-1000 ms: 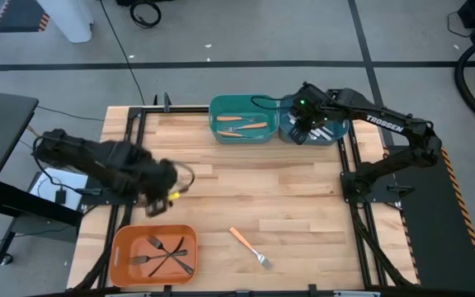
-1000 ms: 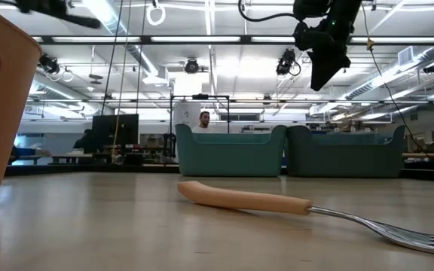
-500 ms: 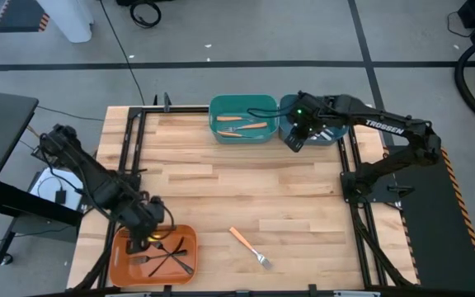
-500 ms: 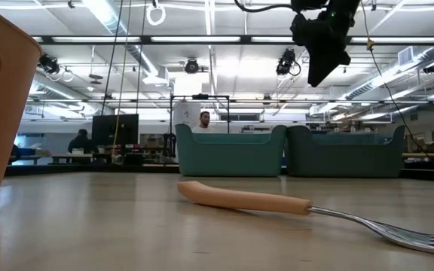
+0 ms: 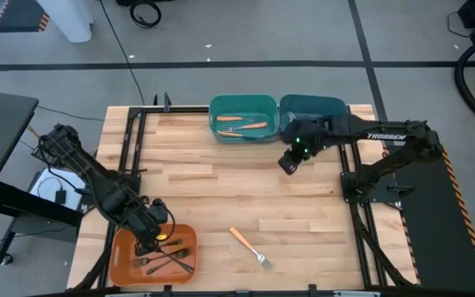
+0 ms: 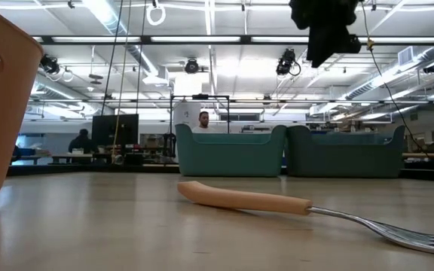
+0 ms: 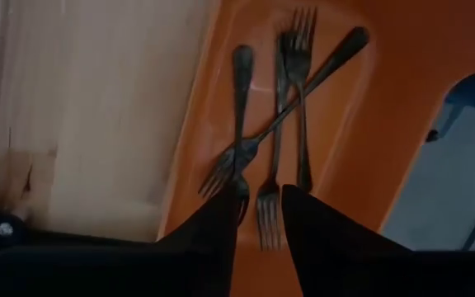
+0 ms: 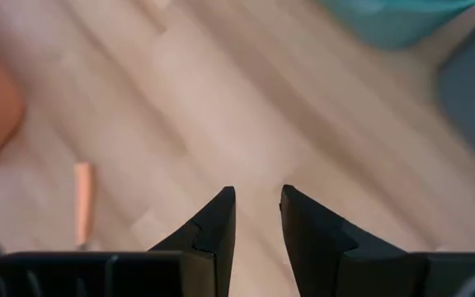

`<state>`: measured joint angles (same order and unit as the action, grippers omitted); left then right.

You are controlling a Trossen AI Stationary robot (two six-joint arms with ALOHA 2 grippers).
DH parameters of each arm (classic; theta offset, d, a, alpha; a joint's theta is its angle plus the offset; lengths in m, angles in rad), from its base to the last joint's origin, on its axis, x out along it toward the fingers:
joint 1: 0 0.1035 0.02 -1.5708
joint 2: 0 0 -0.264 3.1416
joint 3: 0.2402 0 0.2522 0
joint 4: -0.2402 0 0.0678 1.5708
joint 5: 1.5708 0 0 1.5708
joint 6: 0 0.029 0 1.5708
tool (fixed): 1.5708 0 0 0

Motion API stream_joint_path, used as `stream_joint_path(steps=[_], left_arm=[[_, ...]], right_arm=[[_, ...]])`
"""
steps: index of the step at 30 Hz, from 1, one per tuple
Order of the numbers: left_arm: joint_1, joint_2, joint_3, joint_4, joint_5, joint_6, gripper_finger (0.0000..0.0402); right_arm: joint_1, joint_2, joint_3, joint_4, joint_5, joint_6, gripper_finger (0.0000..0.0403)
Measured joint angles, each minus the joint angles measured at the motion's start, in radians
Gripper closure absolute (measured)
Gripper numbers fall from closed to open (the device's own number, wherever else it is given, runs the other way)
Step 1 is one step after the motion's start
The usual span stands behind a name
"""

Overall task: Sort silverware by color (type)
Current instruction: Put the orange fork into the green bin

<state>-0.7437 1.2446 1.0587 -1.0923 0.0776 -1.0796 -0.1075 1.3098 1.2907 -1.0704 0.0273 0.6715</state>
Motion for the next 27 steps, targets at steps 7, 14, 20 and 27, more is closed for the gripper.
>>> stream_joint_path(steps=[7, 14, 20, 27], left_arm=[[0.040, -0.001, 0.083, 0.001, -0.001, 0.167, 0.0295], [0.132, -0.001, 0.140, -0.006, -0.099, 0.367, 0.0294], [0.232, -0.001, 0.141, -0.007, -0.283, 0.458, 0.0294], [0.365, -0.001, 0.141, 0.001, -0.401, 0.436, 0.0294]], right_arm=[[0.199, 0.054, -0.032, 0.175, 0.003, 0.138, 0.0298], [0.356, 0.251, -0.035, 0.501, -0.006, 0.165, 0.0298], [0.424, 0.386, -0.035, 0.650, -0.152, 0.200, 0.0298], [0.477, 0.493, -0.035, 0.655, -0.338, 0.240, 0.0298]])
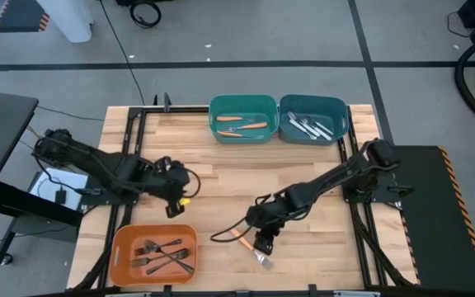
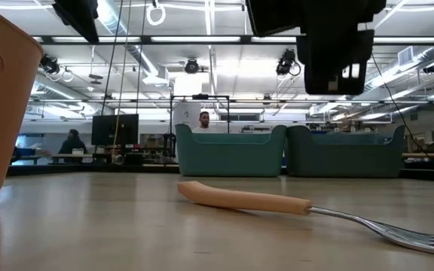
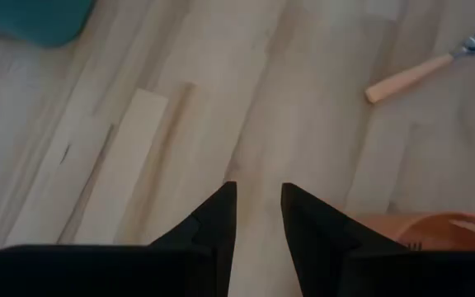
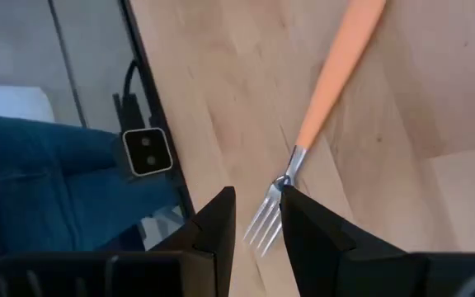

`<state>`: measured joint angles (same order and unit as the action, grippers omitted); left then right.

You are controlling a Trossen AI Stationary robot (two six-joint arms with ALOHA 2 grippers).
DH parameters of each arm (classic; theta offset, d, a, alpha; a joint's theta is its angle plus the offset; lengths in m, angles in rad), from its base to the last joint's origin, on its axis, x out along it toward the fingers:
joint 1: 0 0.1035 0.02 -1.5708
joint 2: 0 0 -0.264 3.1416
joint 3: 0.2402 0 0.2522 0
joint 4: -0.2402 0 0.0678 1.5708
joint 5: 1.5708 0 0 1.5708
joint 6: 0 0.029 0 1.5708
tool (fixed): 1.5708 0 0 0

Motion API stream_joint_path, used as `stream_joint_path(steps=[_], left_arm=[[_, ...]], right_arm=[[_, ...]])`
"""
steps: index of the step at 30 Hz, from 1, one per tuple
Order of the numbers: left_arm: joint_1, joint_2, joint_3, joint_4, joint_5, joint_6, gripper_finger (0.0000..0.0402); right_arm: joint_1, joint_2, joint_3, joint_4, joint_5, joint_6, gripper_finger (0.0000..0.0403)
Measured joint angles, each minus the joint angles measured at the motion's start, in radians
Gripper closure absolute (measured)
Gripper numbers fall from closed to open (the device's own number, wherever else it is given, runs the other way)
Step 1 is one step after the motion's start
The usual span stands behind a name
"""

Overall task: Sort silverware by color (type)
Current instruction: Put the orange fork into the green bin

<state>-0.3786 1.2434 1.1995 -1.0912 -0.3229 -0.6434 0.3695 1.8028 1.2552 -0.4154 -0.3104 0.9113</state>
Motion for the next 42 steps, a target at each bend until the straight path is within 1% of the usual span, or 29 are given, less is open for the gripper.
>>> stream_joint_path(steps=[6, 8, 11, 16, 17, 19, 21, 25, 27, 37, 42], left_arm=[[0.050, 0.000, 0.000, 0.000, 0.001, -0.003, 0.0294], [0.053, 0.000, 0.000, -0.005, 0.001, -0.001, 0.0294], [0.052, 0.000, 0.000, -0.028, 0.002, 0.022, 0.0294], [0.052, 0.000, 0.000, -0.108, 0.005, 0.105, 0.0294], [0.053, 0.000, 0.000, -0.118, 0.005, 0.117, 0.0294], [0.052, 0.000, 0.000, -0.118, 0.005, 0.155, 0.0294], [0.052, 0.000, 0.000, -0.116, 0.005, 0.181, 0.0294], [0.052, 0.000, 0.000, -0.116, 0.005, 0.185, 0.0294], [0.052, 0.000, 0.000, -0.116, 0.005, 0.192, 0.0294], [0.052, 0.000, 0.000, -0.094, 0.005, 0.195, 0.0294], [0.052, 0.000, 0.000, -0.087, 0.005, 0.195, 0.0294]], right_arm=[[0.006, 0.031, -0.001, 0.019, -0.049, 0.005, 0.0298], [0.012, 0.026, 0.000, 0.032, -0.045, 0.008, 0.0298], [0.028, 0.026, 0.000, 0.035, 0.033, 0.066, 0.0298], [0.062, 0.038, 0.000, 0.050, 0.256, 0.193, 0.0298], [0.067, 0.042, -0.001, 0.049, 0.289, 0.229, 0.0298], [0.075, 0.058, -0.001, 0.076, 0.314, 0.278, 0.0298], [0.087, 0.082, 0.000, 0.112, 0.319, 0.293, 0.0298], [0.119, 0.143, 0.000, 0.215, 0.313, 0.330, 0.0298], [0.129, 0.166, 0.020, 0.218, 0.310, 0.344, 0.0298], [0.148, 0.264, 0.135, -0.014, 0.317, 0.342, 0.0298], [0.147, 0.274, 0.145, -0.052, 0.327, 0.343, 0.0298]])
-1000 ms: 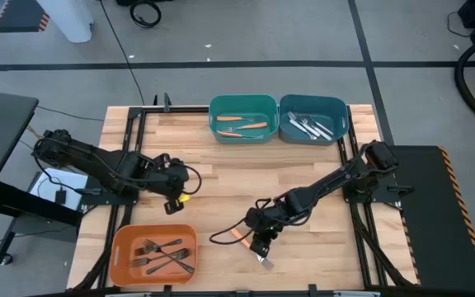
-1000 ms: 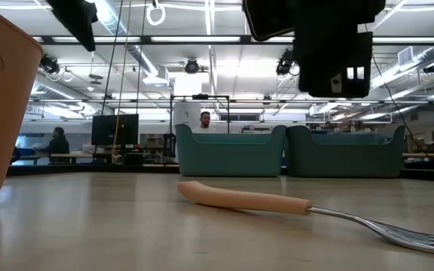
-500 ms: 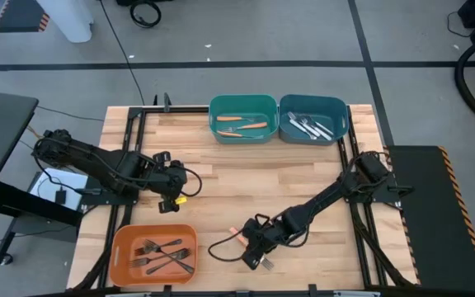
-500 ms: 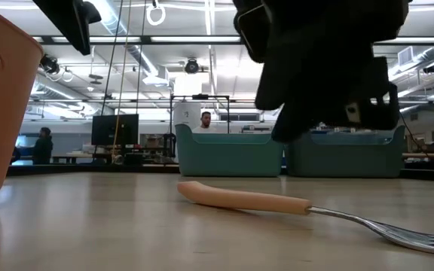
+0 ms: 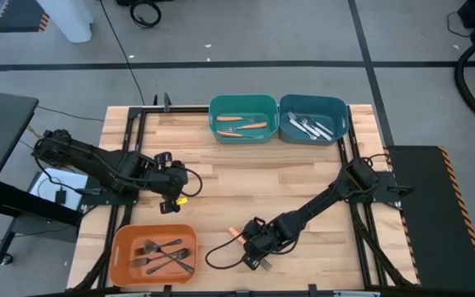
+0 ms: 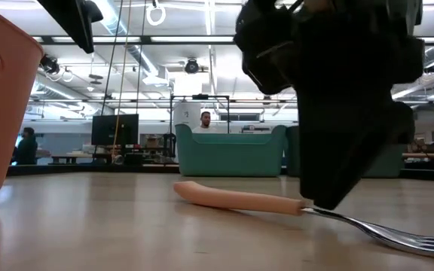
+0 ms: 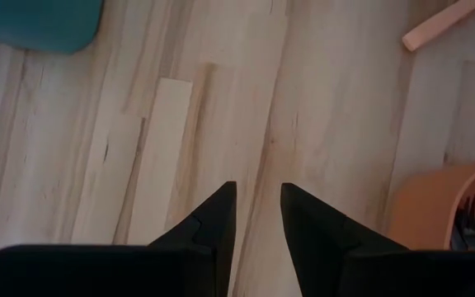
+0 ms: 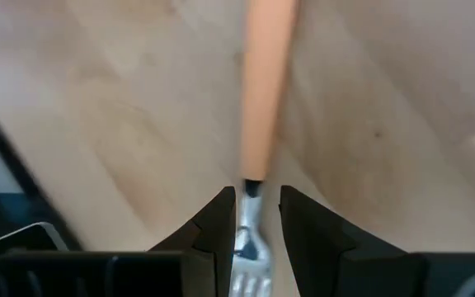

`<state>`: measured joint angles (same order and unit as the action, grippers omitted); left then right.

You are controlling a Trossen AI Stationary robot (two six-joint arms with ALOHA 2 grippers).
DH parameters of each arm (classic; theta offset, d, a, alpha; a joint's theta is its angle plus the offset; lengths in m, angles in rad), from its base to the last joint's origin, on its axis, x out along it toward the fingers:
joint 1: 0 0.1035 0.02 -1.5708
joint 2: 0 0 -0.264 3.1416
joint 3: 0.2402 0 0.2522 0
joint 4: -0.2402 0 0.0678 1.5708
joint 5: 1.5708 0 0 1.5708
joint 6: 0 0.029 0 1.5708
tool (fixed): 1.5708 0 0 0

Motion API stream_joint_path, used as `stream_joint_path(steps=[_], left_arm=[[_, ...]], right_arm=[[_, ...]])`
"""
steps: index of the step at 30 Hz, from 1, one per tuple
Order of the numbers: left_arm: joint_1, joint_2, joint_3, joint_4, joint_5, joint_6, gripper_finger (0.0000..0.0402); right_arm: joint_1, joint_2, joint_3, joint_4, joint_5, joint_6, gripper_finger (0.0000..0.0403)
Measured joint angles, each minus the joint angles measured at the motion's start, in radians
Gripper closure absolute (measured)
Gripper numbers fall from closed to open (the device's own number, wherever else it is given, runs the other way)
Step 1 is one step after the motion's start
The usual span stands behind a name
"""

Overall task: Sort silverware by color (type)
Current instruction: Put the orange fork into the green bin

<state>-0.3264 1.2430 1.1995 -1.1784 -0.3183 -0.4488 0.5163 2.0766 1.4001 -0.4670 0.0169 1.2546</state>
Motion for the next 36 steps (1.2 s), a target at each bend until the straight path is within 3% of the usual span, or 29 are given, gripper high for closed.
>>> stream_joint_path(steps=[21, 26, 36], left_arm=[[0.000, 0.000, 0.000, 0.007, 0.000, 0.002, 0.0294], [0.000, 0.000, 0.000, 0.008, 0.000, 0.023, 0.0294], [0.000, 0.000, 0.000, 0.008, -0.001, 0.049, 0.0294]], right_arm=[[-0.010, 0.026, 0.012, -0.023, 0.008, 0.037, 0.0298], [-0.018, 0.052, 0.017, -0.040, -0.019, 0.113, 0.0298], [-0.043, 0.030, 0.020, -0.348, -0.050, 0.181, 0.0298]])
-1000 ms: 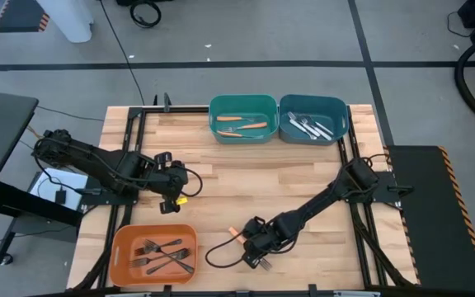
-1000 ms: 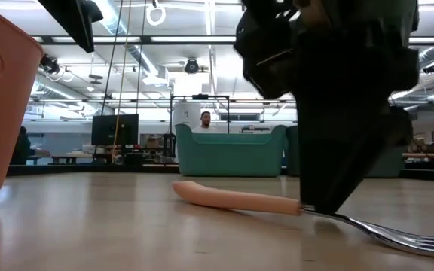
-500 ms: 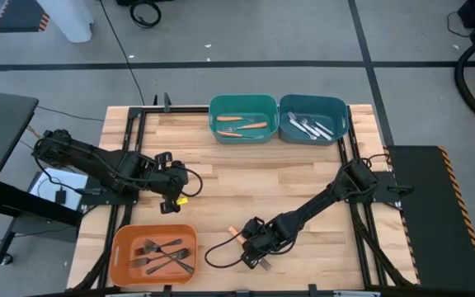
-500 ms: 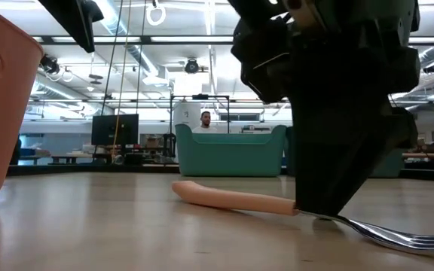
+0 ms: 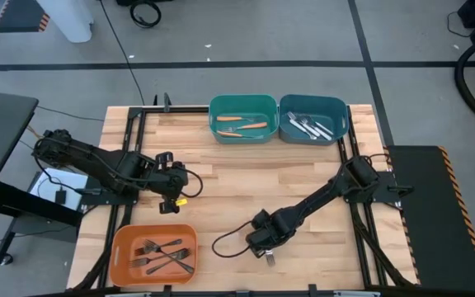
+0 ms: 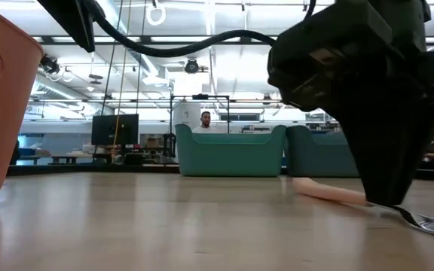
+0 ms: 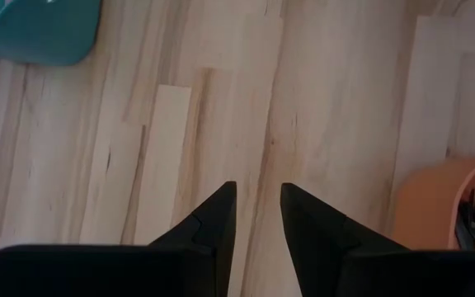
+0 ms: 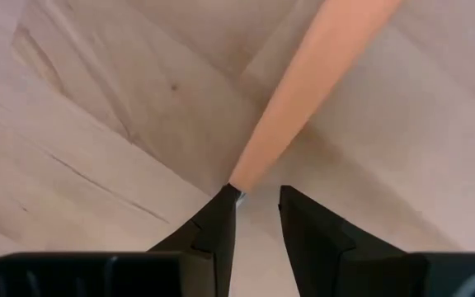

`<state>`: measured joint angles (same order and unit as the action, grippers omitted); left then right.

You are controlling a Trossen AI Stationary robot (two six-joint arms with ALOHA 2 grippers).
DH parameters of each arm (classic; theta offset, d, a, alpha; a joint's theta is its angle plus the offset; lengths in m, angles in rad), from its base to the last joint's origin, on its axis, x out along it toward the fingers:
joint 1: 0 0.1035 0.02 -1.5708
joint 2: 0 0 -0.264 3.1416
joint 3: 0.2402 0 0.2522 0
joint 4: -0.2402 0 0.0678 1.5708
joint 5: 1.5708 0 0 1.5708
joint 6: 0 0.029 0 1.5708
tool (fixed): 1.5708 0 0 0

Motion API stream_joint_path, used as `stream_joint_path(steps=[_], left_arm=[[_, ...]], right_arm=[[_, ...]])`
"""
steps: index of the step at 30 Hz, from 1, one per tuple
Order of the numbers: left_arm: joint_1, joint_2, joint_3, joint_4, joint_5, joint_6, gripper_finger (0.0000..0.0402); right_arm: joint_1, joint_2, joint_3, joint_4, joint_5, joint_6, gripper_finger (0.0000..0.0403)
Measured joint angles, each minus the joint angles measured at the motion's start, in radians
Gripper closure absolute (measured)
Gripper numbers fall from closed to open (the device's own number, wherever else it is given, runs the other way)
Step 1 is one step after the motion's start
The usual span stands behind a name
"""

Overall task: Sort silverware by color (type)
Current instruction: Put the orange fork into the green bin

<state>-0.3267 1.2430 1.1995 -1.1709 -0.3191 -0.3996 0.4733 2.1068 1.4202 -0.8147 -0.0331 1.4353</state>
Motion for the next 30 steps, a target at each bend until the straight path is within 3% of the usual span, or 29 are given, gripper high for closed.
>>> stream_joint_path(steps=[4, 15, 24, 30], left_arm=[[0.000, 0.000, 0.000, 0.002, 0.000, 0.000, 0.0294], [0.000, 0.000, 0.000, 0.009, 0.000, 0.000, 0.0294], [0.000, 0.000, 0.000, 0.009, 0.000, 0.000, 0.0294], [0.000, 0.000, 0.000, 0.016, 0.000, 0.000, 0.0294]], right_arm=[[-0.013, -0.026, -0.010, -0.003, 0.022, -0.038, 0.0298], [-0.028, -0.060, -0.014, -0.014, 0.063, 0.071, 0.0298], [-0.028, -0.060, -0.014, 0.005, 0.043, 0.209, 0.0298], [-0.028, -0.061, -0.012, 0.012, -0.003, 0.199, 0.0298]])
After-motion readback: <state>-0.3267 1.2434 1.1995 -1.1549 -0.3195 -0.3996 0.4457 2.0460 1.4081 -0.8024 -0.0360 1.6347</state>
